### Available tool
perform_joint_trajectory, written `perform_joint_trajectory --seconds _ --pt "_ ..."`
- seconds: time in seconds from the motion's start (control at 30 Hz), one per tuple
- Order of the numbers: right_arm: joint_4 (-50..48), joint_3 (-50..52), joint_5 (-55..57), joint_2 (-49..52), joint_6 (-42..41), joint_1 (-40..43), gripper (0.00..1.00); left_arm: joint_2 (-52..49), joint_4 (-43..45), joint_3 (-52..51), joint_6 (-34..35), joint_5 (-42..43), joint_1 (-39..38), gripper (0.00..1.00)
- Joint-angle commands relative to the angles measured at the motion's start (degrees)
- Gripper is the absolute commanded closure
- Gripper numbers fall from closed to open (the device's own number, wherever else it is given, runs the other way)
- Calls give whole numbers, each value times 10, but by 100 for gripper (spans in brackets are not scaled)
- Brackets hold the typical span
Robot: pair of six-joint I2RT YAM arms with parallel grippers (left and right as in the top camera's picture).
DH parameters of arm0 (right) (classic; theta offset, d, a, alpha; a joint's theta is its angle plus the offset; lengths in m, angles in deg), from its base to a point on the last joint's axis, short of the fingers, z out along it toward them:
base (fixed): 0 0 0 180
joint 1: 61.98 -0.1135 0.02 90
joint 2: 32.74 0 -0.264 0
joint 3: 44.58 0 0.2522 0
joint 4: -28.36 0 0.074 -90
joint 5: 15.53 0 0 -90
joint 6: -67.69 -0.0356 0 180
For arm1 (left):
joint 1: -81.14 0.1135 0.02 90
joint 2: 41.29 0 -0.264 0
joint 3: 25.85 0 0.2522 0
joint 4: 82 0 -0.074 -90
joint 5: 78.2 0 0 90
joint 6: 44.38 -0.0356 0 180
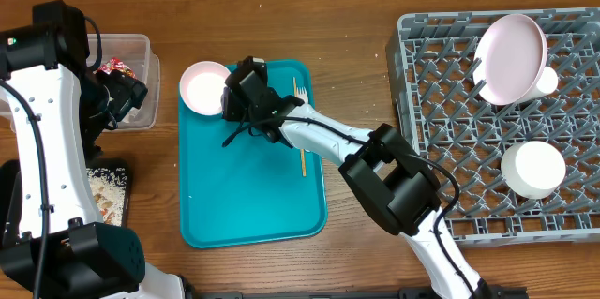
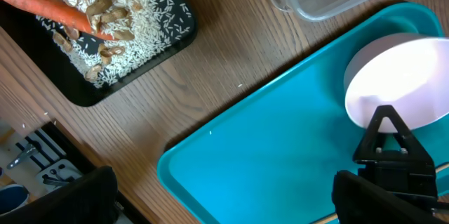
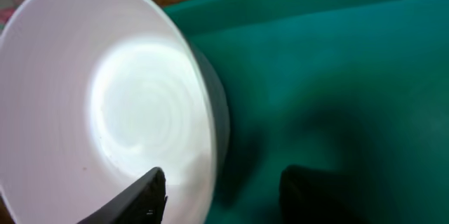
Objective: Sort waste into correct bins and load items into the dishwasher
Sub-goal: 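Lower the right gripper onto the pink bowl rim and grasp it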
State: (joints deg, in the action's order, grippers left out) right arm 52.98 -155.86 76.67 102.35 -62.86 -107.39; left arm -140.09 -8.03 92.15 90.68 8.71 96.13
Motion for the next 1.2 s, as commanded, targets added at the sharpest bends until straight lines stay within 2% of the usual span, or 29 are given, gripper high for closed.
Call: perform_joint_trajectory --seconds 0.0,0.03,0.1,0.2,0.33,0.4,0.47,0.53,0.6,0.73,0.8,0.87,0.9,0.97,1.17 --pt "44 -43 10 7 -1 1 60 -3 0 0 2 -5 -4 0" --pt "63 -54 14 7 -1 3 63 -3 0 0 2 -5 -4 0" --pt "145 -102 25 7 0 13 78 -3 0 0 2 -5 -4 0" --pt "258 -172 43 7 0 23 83 -3 0 0 2 -5 -4 0" --pt "429 -272 97 7 -5 41 85 -3 0 0 2 -5 -4 0" --pt "516 -313 124 7 -9 55 90 -3 0 0 2 -5 -4 0" --pt "562 -331 130 7 -10 66 95 -3 0 0 2 -5 -4 0" --pt "580 -338 110 3 -9 68 96 -3 0 0 2 -5 -4 0" --pt "564 -338 46 -3 49 66 96 -3 0 0 2 -5 -4 0" --pt "495 -337 -116 -3 222 45 87 -3 0 0 2 -5 -4 0" --pt "493 -336 -117 -3 281 26 80 -3 0 0 2 -5 -4 0" --pt "492 -329 -118 -3 330 7 64 -3 0 0 2 -5 -4 0" --pt "490 -319 -117 -2 362 -7 48 -3 0 0 2 -5 -4 0" --pt "487 -303 -116 5 395 -27 31 -3 0 0 2 -5 -4 0" --pt "469 -297 -104 30 407 -38 31 -3 0 0 2 -5 -4 0"
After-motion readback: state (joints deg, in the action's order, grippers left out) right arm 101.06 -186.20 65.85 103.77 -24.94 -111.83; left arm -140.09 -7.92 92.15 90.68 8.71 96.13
